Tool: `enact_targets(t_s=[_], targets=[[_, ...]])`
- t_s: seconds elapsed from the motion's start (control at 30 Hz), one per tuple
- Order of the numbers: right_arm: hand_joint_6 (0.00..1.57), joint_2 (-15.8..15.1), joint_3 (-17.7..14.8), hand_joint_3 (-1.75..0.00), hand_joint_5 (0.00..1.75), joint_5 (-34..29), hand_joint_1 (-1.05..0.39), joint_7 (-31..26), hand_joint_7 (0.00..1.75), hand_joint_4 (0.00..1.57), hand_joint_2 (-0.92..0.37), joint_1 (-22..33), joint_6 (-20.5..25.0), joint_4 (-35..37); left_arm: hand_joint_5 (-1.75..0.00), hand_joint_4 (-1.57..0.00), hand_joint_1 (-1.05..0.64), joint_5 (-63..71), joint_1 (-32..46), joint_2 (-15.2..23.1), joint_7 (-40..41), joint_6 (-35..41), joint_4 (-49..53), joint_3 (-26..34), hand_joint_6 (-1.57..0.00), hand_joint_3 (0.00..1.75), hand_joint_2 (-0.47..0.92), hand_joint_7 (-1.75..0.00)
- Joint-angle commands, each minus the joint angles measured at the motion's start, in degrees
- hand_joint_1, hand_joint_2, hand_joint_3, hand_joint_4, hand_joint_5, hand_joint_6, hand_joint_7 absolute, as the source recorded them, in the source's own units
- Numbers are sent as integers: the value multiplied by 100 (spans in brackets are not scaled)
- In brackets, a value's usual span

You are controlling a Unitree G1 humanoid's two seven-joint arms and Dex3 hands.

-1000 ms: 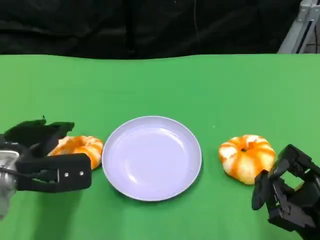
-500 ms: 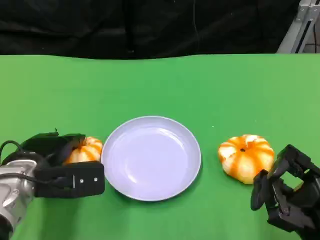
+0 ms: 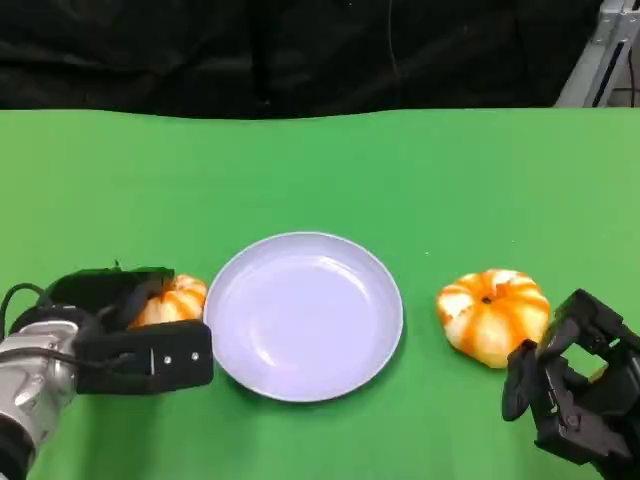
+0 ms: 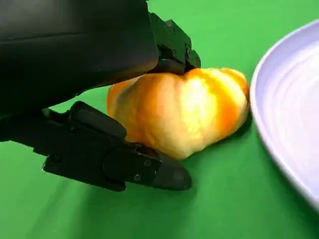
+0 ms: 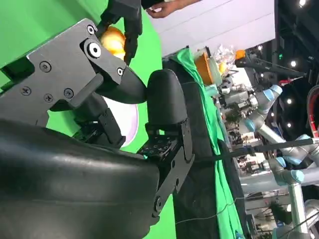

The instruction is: Grasp the bread from the table and place it into the plate.

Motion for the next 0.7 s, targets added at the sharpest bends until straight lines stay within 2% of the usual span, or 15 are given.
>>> enact_targets(t_s=[0.03,0.1,0.13,0.17,0.2,0.23,0.27,0.3,0.37,0.7], targets=[[71,-28,-20,-130,175,40,-14,-17,164,90,-45,33,2,-69,-10,-105,-4,-191,78,-113,619,-236,307,116,-93,10,92,-8],[71,-37,-10,-130,175,6,-14,-49,164,90,-45,43,22,-97,-13,-116,-5,-236,106,-85,902,-350,307,159,-104,8,91,-9],[70,-41,-12,-130,175,7,-14,-39,164,90,-45,39,12,-91,-30,-120,-4,-239,110,-72,1021,-366,297,171,-113,6,91,-10],[70,-44,-15,-130,175,13,-14,-28,164,90,-45,34,3,-83,-94,-98,-3,-242,112,-63,1133,-376,291,186,-120,6,92,-11],[70,-49,-18,-130,175,10,-14,-25,164,90,-45,28,-2,-74,-133,-83,-2,-248,116,-45,1279,-413,284,210,-121,7,92,-18],[70,-53,-21,-130,175,12,-14,-27,164,89,-45,23,6,-72,-158,-76,1,-264,123,-29,1388,-455,276,238,-85,14,92,-102],[70,-55,-27,-130,175,11,-14,-22,164,89,-45,14,-1,-56,-166,-75,2,-297,123,-9,1442,-487,253,276,-68,18,92,-137],[70,-56,-30,-130,175,12,-14,-18,164,89,-45,8,-8,-44,-170,-73,2,-321,121,4,1469,-509,242,299,-59,23,92,-156],[70,-55,-36,-130,175,24,-15,-19,164,89,-45,5,5,-40,-174,-69,1,-306,94,74,1499,-470,173,321,-51,29,92,-171],[71,-59,-50,-130,175,-8,-16,-19,164,90,-44,7,-35,-21,-175,-66,1,-261,36,462,1496,-300,-333,435,-47,27,87,-175]])
